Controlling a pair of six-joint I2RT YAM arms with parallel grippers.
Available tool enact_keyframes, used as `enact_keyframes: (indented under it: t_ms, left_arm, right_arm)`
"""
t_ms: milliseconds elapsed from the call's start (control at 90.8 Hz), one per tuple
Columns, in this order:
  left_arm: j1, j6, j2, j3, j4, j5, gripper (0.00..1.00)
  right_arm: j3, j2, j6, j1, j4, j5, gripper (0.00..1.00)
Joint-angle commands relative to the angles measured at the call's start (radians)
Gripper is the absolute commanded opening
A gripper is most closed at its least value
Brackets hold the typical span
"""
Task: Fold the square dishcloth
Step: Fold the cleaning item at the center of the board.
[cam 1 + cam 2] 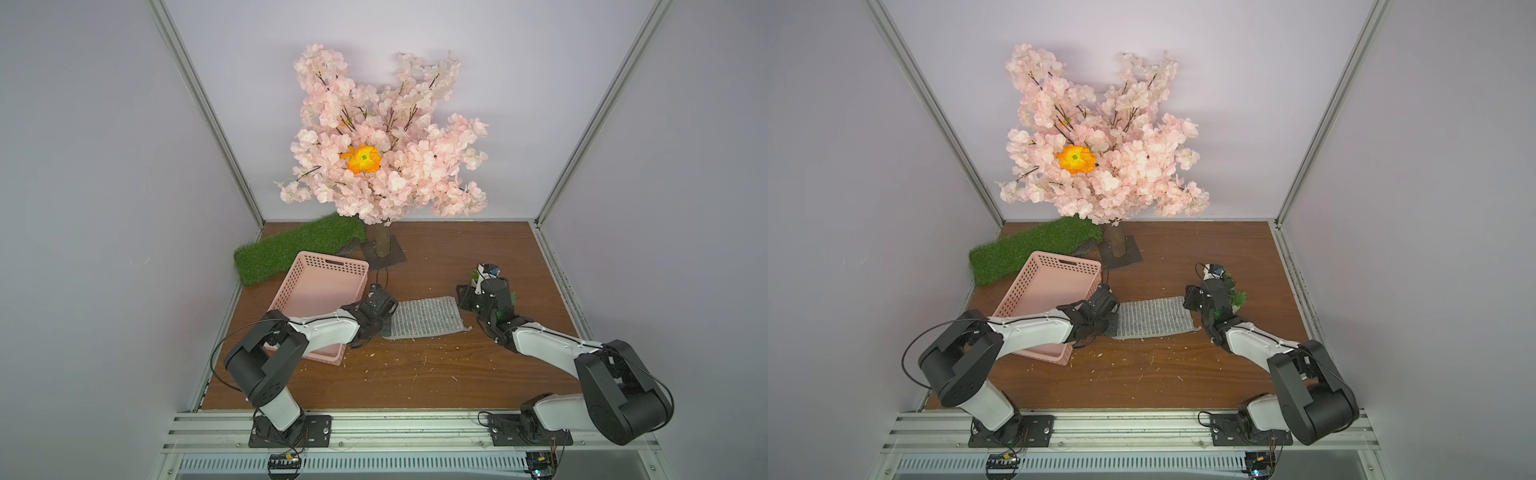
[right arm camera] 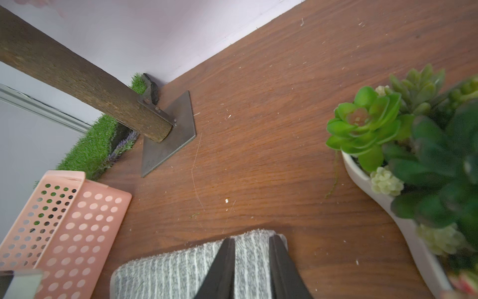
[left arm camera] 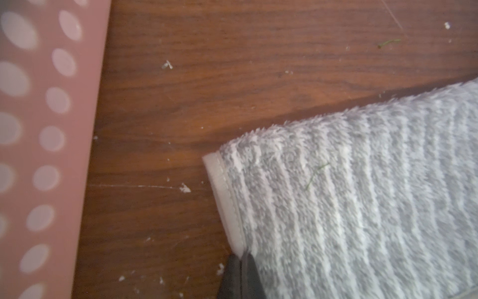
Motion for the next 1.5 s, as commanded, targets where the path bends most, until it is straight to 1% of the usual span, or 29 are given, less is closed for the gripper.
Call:
enact_keyframes:
  t_ms: [0,154,341,517,671,793,881,936,1266,1486]
  left_arm:
    - [-0.011,0.035,0.028,0.021,-0.103,-0.037,0.00]
    - [-0.011,0.060,0.006,0.066,-0.112,-0.075,0.00]
    - [-0.011,0.090,-0.008,0.125,-0.118,-0.096,0.00]
    - [-0.018,0.119,-0.018,0.178,-0.129,-0.100,0.00]
    - [-0.035,0.136,-0.014,0.223,-0.132,-0.067,0.00]
    - [-0.043,0.147,-0.008,0.256,-0.132,-0.036,0.00]
    - [-0.048,0.153,-0.002,0.280,-0.131,0.007,0.00]
    - [-0.055,0.159,0.006,0.301,-0.132,0.034,0.00]
    - [-0.118,0.184,0.126,0.428,-0.127,0.103,0.00]
    - [-0.126,0.167,0.208,0.487,-0.079,0.175,0.00]
  right_arm:
    - [-0.026,-0.006,-0.018,0.000,-0.034,-0.008,0.26]
    - [-0.051,0.014,-0.011,0.000,-0.030,-0.046,0.26]
    - [-0.054,0.036,-0.001,0.001,-0.027,-0.083,0.27]
    - [-0.044,0.056,0.003,0.003,-0.037,-0.092,0.28]
    - [-0.031,0.077,0.005,0.003,-0.058,-0.080,0.26]
    - [-0.032,0.078,0.013,0.003,-0.081,-0.057,0.25]
    - [-0.034,0.082,0.014,0.003,-0.088,-0.041,0.24]
    - [-0.036,0.089,0.013,0.003,-0.086,-0.034,0.22]
    - [-0.025,0.170,0.018,0.001,-0.032,-0.027,0.10]
    - [-0.031,0.217,0.033,-0.001,0.023,-0.068,0.09]
